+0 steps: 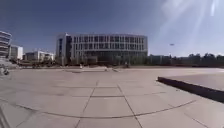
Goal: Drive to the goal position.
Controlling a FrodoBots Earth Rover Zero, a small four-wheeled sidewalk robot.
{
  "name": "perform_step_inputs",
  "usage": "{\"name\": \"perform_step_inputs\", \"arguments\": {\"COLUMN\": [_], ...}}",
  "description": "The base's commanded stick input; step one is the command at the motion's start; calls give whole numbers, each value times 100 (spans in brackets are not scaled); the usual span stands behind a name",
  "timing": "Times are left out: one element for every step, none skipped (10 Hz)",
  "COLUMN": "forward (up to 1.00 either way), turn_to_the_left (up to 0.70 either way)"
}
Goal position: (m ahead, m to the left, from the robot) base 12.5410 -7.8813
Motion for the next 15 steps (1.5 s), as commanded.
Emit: {"name": "perform_step_inputs", "arguments": {"forward": [70,70,70,70,70,70,70,70,70,70,70,70,70,70,70], "turn_to_the_left": [0,0,0,0,0,0,0,0,0,0,0,0,0,0,0]}}
